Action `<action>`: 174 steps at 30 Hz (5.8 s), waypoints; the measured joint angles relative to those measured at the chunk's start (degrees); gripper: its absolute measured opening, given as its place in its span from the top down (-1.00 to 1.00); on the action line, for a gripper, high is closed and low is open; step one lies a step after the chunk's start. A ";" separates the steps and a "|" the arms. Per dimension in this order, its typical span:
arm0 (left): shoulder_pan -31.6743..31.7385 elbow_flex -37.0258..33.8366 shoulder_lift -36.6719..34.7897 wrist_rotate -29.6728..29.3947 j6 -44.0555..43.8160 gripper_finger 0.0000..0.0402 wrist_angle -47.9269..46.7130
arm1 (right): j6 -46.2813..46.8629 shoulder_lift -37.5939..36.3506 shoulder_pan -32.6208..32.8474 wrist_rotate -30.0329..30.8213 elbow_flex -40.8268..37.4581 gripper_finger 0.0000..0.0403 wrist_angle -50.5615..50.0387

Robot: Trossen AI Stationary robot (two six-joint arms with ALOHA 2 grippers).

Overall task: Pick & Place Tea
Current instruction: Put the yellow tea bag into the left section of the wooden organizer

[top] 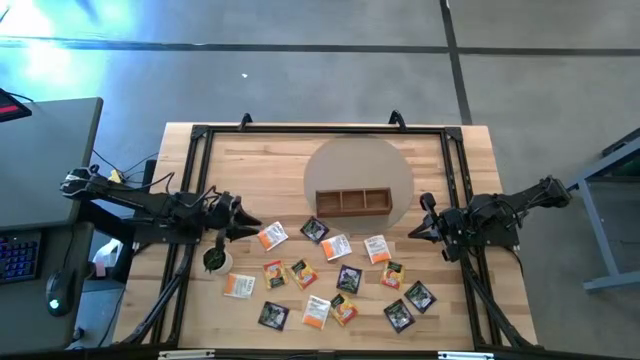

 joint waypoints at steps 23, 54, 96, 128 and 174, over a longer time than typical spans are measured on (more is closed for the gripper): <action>0.00 0.00 0.01 -12.51 -1.36 0.22 -0.24 | -7.11 -0.01 0.01 19.52 0.00 0.94 7.54; -0.01 0.04 0.03 -16.19 4.03 0.22 9.58 | -19.25 3.33 0.02 29.43 0.04 0.94 23.54; 0.00 0.04 0.06 -9.80 13.11 0.22 15.10 | 39.36 70.30 2.17 -7.40 30.47 0.32 -21.21; 0.02 25.71 46.42 -9.78 12.72 0.22 14.24 | 38.36 82.58 9.30 4.74 30.69 0.34 -16.50; 0.04 28.35 48.30 -18.23 19.18 0.22 12.05 | -37.83 90.76 -11.69 43.16 32.83 0.98 35.22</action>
